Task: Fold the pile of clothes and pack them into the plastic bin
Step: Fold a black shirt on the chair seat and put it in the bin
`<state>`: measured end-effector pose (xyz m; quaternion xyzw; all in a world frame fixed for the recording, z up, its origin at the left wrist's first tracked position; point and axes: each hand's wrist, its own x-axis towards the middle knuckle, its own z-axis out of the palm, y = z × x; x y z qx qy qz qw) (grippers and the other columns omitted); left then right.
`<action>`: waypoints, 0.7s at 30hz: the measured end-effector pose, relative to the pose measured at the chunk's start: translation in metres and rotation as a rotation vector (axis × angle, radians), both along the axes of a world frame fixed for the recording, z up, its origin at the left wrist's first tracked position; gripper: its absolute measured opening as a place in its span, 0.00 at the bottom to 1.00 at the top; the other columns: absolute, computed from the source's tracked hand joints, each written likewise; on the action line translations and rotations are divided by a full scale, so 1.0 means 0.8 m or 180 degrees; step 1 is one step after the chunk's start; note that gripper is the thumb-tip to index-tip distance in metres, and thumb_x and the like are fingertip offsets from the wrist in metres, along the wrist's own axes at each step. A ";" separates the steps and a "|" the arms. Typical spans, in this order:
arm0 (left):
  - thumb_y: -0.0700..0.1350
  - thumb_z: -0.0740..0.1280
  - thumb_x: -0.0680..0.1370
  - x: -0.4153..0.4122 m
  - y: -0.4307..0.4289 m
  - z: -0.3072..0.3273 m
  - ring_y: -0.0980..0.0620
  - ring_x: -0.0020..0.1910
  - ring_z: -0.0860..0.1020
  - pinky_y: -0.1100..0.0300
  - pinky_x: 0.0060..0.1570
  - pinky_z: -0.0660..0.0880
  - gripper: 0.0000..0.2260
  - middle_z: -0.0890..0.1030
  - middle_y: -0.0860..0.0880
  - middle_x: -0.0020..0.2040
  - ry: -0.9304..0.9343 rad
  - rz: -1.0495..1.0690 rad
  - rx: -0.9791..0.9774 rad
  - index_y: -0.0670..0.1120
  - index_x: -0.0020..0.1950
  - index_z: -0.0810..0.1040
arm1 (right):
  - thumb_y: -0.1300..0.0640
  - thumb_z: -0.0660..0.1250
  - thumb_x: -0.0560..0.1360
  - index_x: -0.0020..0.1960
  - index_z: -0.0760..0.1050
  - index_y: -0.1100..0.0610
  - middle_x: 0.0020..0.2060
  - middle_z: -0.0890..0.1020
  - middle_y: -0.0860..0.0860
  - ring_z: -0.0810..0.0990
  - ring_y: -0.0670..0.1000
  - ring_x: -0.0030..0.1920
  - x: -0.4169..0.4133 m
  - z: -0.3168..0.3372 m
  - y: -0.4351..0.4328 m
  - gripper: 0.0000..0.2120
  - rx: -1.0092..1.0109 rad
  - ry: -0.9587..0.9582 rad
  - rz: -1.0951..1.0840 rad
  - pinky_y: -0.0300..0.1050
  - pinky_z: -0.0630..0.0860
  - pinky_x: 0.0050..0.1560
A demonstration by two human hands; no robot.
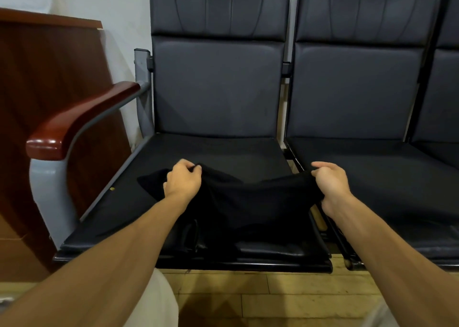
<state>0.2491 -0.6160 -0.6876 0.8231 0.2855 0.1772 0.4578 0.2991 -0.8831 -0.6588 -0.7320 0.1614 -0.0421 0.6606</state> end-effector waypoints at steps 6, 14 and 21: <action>0.39 0.61 0.81 -0.011 0.005 0.021 0.45 0.59 0.74 0.44 0.62 0.73 0.10 0.71 0.44 0.60 -0.0924 0.0241 -0.2938 0.49 0.60 0.65 | 0.74 0.54 0.76 0.63 0.76 0.54 0.61 0.75 0.56 0.75 0.55 0.61 -0.012 0.008 0.005 0.24 0.0575 -0.0038 0.0066 0.54 0.73 0.65; 0.32 0.67 0.76 -0.056 0.047 0.036 0.48 0.58 0.77 0.55 0.58 0.74 0.15 0.77 0.46 0.61 -0.1094 0.0697 -0.2352 0.48 0.57 0.82 | 0.60 0.55 0.82 0.53 0.75 0.51 0.58 0.75 0.54 0.77 0.55 0.51 -0.030 0.006 0.007 0.10 -0.1321 -0.0177 0.1048 0.57 0.81 0.50; 0.34 0.68 0.76 -0.101 0.071 0.053 0.54 0.53 0.79 0.57 0.52 0.78 0.12 0.82 0.51 0.53 -0.1283 -0.0244 -0.1466 0.49 0.51 0.83 | 0.63 0.59 0.81 0.51 0.82 0.59 0.53 0.82 0.58 0.81 0.55 0.49 -0.051 0.038 -0.010 0.12 -0.0519 0.0673 0.2235 0.46 0.78 0.43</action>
